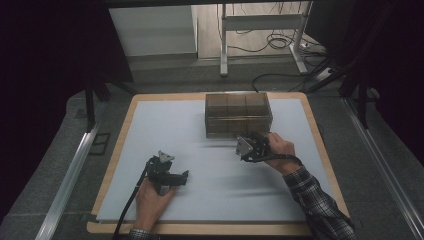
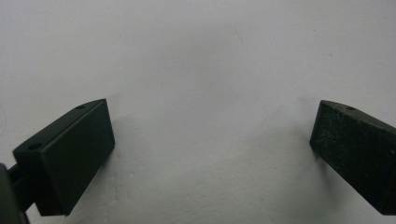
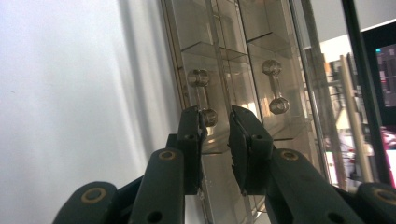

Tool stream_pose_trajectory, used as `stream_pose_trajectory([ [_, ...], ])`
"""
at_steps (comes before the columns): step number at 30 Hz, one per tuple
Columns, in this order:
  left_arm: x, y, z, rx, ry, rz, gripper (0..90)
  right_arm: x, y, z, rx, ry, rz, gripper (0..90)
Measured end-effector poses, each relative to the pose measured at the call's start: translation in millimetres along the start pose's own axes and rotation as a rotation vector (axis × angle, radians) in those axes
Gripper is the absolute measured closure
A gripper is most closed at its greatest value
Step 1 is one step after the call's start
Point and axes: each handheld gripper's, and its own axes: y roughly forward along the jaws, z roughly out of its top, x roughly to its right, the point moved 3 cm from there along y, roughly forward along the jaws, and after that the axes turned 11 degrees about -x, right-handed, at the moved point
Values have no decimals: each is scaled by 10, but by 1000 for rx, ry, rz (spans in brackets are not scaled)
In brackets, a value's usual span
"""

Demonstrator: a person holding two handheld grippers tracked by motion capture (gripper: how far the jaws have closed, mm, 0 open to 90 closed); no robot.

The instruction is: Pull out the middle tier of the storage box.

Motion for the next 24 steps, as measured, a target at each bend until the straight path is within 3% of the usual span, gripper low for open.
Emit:
stream_pose_trajectory([
  [12,-2,0,1,0,3,1,0,174,-32,-81,46,103,171,729],
  [15,-6,-2,-1,-3,9,1,0,259,-35,-124,70,154,249,726],
  [24,-4,-2,-2,-3,6,0,0,408,-6,-230,77,202,336,724],
])
